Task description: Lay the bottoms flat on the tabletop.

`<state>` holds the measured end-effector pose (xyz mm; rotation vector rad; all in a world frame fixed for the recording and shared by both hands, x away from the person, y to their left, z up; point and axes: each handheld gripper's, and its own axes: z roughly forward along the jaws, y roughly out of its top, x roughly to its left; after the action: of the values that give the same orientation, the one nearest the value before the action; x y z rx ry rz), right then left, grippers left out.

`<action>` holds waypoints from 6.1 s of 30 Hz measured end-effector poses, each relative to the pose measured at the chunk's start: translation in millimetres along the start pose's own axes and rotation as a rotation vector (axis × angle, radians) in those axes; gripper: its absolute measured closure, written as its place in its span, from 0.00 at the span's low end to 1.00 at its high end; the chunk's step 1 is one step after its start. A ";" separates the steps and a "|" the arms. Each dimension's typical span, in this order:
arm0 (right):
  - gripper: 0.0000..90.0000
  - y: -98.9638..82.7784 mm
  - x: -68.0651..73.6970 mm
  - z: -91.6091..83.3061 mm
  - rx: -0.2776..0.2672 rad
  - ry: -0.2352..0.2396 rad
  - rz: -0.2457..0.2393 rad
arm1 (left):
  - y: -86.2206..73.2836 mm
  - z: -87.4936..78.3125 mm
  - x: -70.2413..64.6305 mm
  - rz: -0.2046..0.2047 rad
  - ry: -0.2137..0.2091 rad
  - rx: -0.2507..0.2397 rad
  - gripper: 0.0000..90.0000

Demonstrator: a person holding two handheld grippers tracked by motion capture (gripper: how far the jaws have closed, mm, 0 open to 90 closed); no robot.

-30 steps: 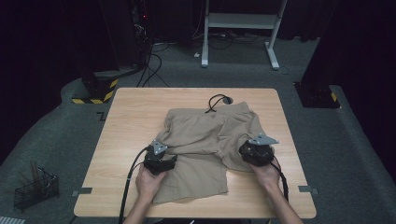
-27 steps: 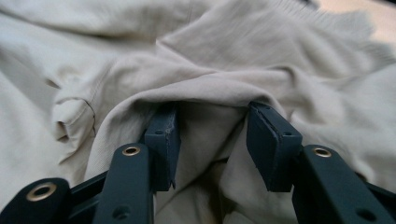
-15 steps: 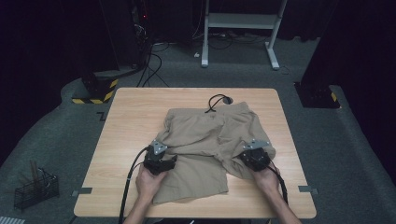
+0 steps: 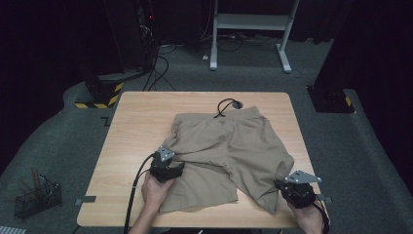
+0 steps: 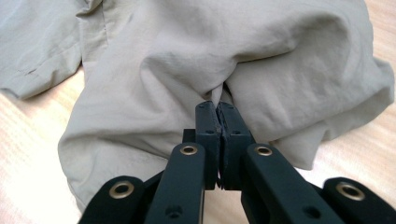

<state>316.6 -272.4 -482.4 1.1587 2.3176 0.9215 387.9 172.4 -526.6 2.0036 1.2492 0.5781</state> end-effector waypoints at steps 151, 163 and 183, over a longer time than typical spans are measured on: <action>0.50 132.8 44.1 173.7 -0.013 0.104 -0.119 | 1.7 2.4 37.2 -0.100 0.103 0.002 0.39; 0.83 100.6 20.9 80.2 -0.210 0.089 -0.095 | 1.7 2.5 37.0 -0.099 0.104 0.001 0.39; 0.94 87.3 13.0 138.3 -0.049 0.035 0.005 | 1.8 2.5 36.7 -0.095 0.106 0.001 0.39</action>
<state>439.5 -170.3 -519.5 1.1374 2.3073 1.0027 406.6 204.1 -526.5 1.9247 1.3998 0.6440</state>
